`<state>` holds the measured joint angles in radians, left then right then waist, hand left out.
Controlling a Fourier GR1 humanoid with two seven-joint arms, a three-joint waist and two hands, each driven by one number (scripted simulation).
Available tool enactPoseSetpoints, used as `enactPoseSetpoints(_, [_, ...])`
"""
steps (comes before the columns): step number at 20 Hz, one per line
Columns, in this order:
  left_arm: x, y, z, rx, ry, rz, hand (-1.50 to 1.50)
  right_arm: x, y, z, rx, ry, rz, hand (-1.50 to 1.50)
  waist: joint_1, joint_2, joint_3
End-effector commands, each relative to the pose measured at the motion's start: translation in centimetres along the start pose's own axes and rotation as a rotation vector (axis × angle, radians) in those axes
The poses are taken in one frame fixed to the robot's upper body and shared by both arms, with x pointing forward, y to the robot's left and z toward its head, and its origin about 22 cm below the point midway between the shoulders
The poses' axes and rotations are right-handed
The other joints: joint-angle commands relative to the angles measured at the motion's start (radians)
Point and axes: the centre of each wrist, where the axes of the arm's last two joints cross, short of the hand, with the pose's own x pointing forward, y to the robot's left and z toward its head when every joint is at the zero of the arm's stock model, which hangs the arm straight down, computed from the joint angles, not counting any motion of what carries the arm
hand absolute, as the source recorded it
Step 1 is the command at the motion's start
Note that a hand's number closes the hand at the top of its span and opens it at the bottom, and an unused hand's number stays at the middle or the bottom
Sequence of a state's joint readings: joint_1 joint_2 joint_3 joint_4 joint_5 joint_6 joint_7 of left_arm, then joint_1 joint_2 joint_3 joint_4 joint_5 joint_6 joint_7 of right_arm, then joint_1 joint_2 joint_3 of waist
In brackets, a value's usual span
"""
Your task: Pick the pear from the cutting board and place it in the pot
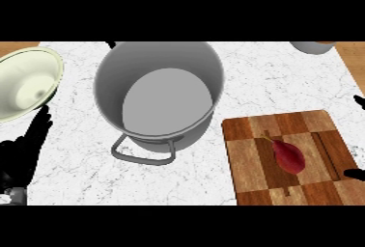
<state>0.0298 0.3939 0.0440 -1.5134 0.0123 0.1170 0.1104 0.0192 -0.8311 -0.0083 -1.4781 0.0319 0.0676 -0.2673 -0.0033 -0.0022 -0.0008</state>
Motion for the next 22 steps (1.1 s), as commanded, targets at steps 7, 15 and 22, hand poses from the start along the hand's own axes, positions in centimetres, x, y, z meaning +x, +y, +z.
enactPoseSetpoints(7, [1.0,-1.6,-0.7,-0.019,-0.020,-0.020,0.00,6.7,0.7,-4.6,0.385,0.181,0.268,-1.50,0.026,0.006,-0.001])
enactPoseSetpoints(15, [1.2,-2.3,0.0,-0.026,-0.013,-0.007,0.00,9.5,3.4,-8.3,0.655,0.328,0.369,-1.50,0.027,0.005,0.000])
enactPoseSetpoints(22, [1.7,-1.3,-1.0,-0.015,0.002,-0.011,0.00,11.2,7.7,-10.3,0.722,0.337,0.360,-1.50,0.010,0.003,0.001])
